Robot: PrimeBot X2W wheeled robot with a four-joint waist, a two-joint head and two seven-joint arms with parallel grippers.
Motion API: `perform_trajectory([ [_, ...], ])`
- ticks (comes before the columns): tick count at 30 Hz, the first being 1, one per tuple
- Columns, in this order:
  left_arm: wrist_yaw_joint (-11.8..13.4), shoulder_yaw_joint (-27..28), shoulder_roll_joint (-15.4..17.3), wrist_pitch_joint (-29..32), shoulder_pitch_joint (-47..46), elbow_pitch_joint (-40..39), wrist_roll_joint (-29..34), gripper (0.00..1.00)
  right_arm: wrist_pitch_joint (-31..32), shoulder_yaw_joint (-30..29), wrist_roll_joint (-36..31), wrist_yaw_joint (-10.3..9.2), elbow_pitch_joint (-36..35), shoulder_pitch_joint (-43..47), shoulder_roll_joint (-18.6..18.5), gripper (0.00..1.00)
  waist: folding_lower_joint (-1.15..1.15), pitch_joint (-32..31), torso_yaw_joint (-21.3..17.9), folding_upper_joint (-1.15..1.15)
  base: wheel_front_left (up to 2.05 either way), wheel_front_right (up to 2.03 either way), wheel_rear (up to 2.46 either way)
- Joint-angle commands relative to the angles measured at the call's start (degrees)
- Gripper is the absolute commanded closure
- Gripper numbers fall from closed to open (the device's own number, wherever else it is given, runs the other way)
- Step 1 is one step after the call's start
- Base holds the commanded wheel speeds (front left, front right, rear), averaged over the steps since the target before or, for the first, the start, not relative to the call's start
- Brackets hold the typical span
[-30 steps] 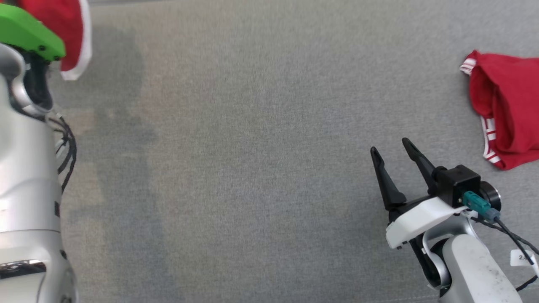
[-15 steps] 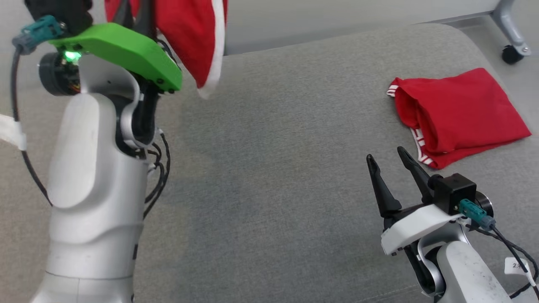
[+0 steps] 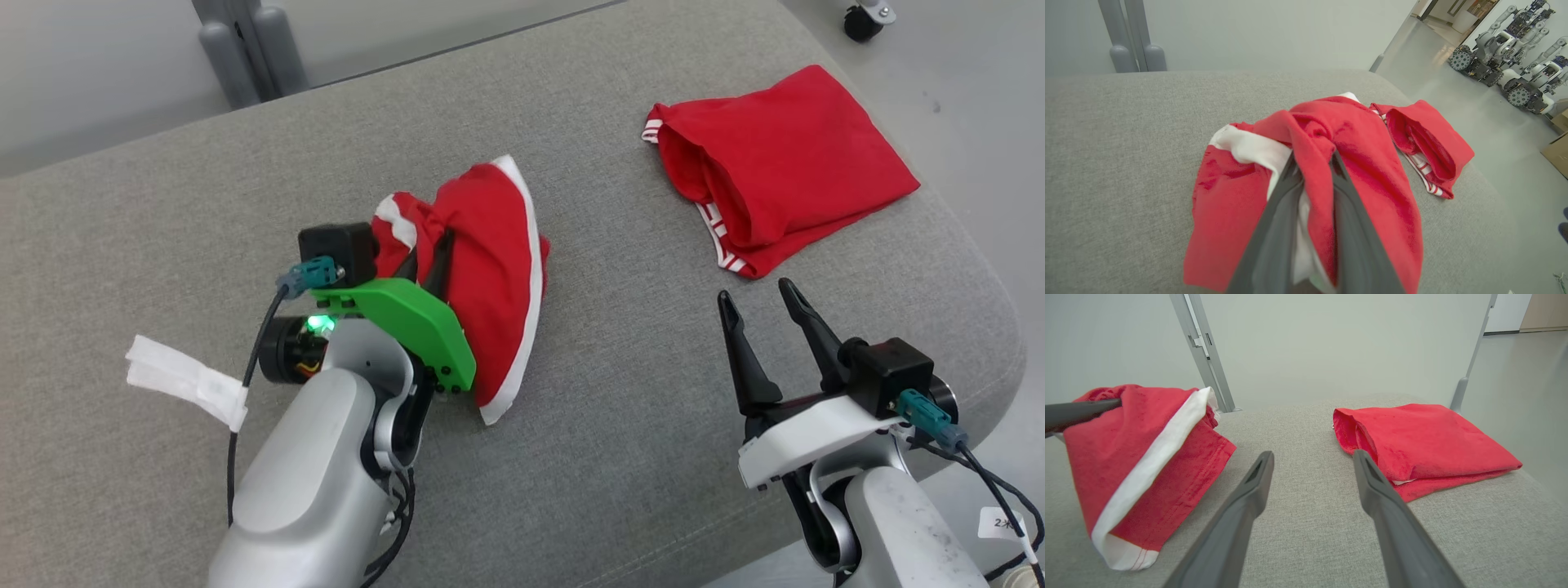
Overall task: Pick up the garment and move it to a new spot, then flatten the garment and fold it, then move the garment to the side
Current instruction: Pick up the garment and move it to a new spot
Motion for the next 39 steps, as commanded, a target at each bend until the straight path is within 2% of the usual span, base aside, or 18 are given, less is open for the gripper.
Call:
perform_trajectory([
  [1,0.2,-0.2,0.4,-1.0,1.0,1.6,0.5,0.89,-0.3,0.0,-0.2,-0.09,0.3,-0.4,0.2,0.00,0.00,1.2,-0.9,0.00,0.00,0.00,0.00],
  [2,-0.1,-0.7,0.4,-1.4,1.4,2.9,0.7,0.60,-0.4,0.0,-0.3,-0.09,0.4,-0.4,0.3,0.00,0.00,1.2,-0.7,0.00,0.00,0.00,0.00],
  [3,-0.7,-1.2,0.4,-1.9,1.9,4.4,0.5,0.00,-0.4,-0.1,-0.4,-0.09,0.6,-0.4,0.3,0.00,0.00,1.2,-0.4,0.00,0.00,0.00,0.00],
  [9,-5.1,-2.1,0.5,-6.4,3.1,7.8,-1.6,0.00,-0.4,-0.6,-0.8,-0.09,1.2,-0.3,0.0,0.00,0.00,-0.6,2.4,0.00,0.00,0.00,0.00],
  [12,-6.1,-1.2,1.1,-10.6,4.3,6.7,-1.8,0.00,0.0,-1.4,-1.1,-0.09,1.2,0.3,-0.4,0.00,0.00,-2.3,4.2,0.00,0.00,0.00,0.00],
  [18,-4.7,2.0,4.4,-19.0,9.1,1.3,-0.6,0.00,0.4,-2.6,-0.9,-0.09,1.0,1.5,-1.3,0.00,0.00,-5.8,7.8,0.00,0.00,0.00,0.00],
  [20,-3.7,2.9,6.0,-20.4,11.0,-0.8,0.5,0.00,0.6,-3.2,-1.0,-0.09,1.0,1.8,-1.5,0.00,0.00,-6.8,9.0,0.00,0.00,0.00,0.00],
  [26,-2.9,7.2,10.0,-22.2,17.8,-6.2,2.5,0.00,0.8,-4.2,-1.0,-0.09,1.5,3.1,-1.7,0.00,0.00,-9.5,11.9,0.00,0.00,0.00,0.00],
  [29,-2.4,10.3,11.0,-22.5,20.9,-9.1,4.0,0.00,0.7,-4.8,-1.2,-0.09,1.8,3.9,-1.8,0.00,0.00,-10.6,13.0,0.00,0.00,0.00,0.00],
  [33,-2.3,15.4,10.0,-22.4,26.4,-13.7,6.8,0.00,0.1,-6.2,-1.2,-0.09,2.4,4.8,-1.8,0.00,0.00,-11.6,14.5,0.00,0.00,0.00,0.00],
  [39,-4.4,22.5,6.8,-22.3,33.7,-18.0,11.1,0.00,-0.7,-7.0,-1.4,-0.09,3.0,5.6,-1.0,0.00,0.00,-12.3,15.6,0.00,0.00,0.00,0.00],
])
